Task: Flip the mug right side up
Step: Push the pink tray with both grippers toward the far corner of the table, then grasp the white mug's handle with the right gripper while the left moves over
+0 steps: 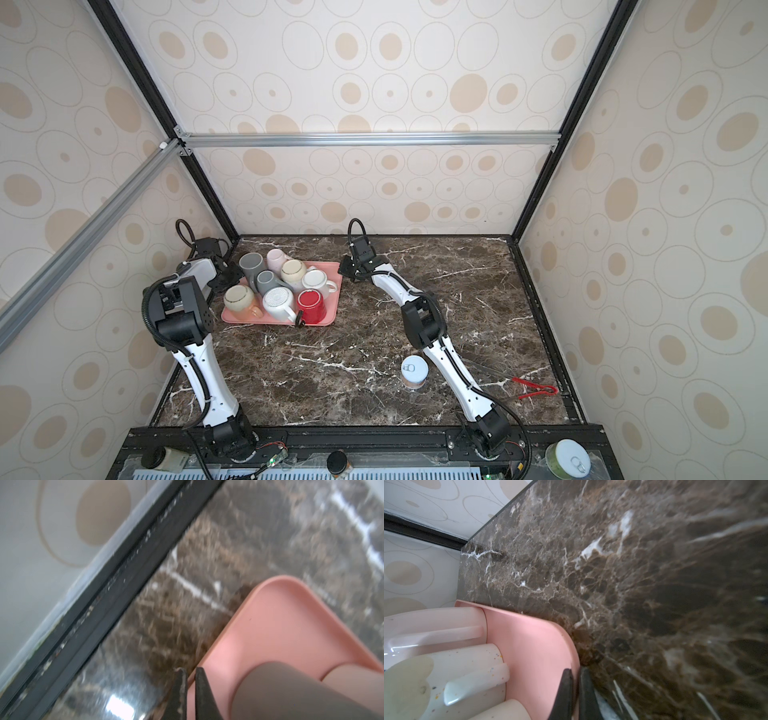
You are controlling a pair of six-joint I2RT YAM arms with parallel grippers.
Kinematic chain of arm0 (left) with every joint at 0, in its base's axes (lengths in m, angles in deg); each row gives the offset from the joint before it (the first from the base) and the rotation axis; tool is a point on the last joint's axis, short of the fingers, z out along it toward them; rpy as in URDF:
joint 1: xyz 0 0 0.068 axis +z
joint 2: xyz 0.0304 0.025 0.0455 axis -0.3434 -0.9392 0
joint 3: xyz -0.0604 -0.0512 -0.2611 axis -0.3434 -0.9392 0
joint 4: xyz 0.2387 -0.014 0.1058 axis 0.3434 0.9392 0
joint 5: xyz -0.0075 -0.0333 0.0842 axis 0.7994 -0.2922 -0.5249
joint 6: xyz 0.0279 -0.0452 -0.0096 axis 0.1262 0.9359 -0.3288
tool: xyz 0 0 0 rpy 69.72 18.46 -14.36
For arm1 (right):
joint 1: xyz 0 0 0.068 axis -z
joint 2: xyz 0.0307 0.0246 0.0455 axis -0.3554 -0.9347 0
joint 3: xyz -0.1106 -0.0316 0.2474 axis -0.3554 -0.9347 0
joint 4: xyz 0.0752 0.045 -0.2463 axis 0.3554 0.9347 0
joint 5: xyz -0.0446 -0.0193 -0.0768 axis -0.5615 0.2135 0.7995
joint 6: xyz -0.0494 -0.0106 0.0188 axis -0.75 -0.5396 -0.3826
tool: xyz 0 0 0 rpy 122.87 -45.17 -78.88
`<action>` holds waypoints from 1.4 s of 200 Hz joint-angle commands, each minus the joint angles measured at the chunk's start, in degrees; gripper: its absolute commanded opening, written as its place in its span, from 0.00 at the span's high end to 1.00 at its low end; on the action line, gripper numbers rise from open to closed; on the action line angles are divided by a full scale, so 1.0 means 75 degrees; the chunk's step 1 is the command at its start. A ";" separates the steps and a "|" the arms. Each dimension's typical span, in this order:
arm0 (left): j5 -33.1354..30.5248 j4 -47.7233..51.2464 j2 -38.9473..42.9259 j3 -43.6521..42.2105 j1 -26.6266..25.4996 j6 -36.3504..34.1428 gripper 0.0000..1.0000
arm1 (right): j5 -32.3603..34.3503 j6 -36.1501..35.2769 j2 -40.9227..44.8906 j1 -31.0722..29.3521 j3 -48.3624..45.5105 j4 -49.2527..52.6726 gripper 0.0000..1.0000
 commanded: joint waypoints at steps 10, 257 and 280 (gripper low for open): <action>-0.0107 -0.0241 -0.0730 0.0431 0.0140 0.0052 0.88 | -0.0791 -0.0268 -0.0107 -0.0679 -0.0112 0.0046 0.98; 0.2010 0.1191 0.3532 -0.0565 0.0298 -0.1595 0.55 | -0.0445 -0.7329 0.3676 -0.0486 -0.2603 0.2571 0.55; 0.2385 0.1342 0.4024 -0.0809 -0.0018 -0.1673 0.56 | -0.0616 -0.7512 0.3524 -0.0492 -0.2425 0.2946 0.53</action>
